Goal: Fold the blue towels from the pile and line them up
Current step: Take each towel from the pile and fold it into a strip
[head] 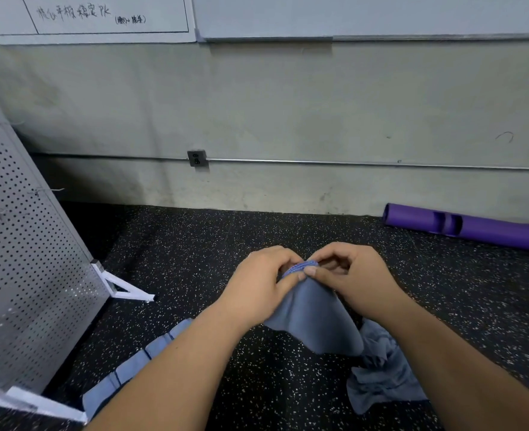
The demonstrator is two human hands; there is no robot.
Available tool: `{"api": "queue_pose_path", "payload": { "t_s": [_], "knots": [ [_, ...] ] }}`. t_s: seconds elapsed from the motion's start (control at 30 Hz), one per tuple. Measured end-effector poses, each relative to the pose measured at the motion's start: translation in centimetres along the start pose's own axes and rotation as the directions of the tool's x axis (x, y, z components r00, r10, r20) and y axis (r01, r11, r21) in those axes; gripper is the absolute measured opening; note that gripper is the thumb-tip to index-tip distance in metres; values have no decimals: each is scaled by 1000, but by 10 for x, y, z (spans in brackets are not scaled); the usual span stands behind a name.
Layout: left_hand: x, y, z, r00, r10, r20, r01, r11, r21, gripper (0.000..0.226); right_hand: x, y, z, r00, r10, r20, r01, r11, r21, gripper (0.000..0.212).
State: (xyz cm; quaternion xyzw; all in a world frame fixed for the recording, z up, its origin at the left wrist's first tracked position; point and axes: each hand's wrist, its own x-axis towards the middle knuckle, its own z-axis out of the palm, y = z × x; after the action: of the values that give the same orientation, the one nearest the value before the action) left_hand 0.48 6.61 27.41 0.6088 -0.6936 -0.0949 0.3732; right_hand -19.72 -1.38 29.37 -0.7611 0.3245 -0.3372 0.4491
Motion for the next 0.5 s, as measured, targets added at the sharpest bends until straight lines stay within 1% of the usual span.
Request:
{"api": "queue_pose_path", "payload": {
  "t_s": [0.07, 0.33, 0.4, 0.5],
  "knots": [
    [1, -1, 0, 1000, -15, -5, 15, 999, -38, 10, 1, 1, 0, 1000, 8, -9, -8, 1000, 17, 14],
    [1, -5, -3, 998, -64, 17, 65, 994, -85, 8, 2, 3, -1, 1000, 15, -20, -14, 1000, 15, 15],
    [0, -6, -5, 997, -72, 22, 74, 995, -68, 8, 3, 3, 0, 999, 12, -30, -12, 1000, 10, 15],
    [0, -10, -10, 992, -119, 32, 118, 993, 18, 10, 5, 7, -2, 996, 15, -88, -15, 1000, 8, 13]
  ]
}}
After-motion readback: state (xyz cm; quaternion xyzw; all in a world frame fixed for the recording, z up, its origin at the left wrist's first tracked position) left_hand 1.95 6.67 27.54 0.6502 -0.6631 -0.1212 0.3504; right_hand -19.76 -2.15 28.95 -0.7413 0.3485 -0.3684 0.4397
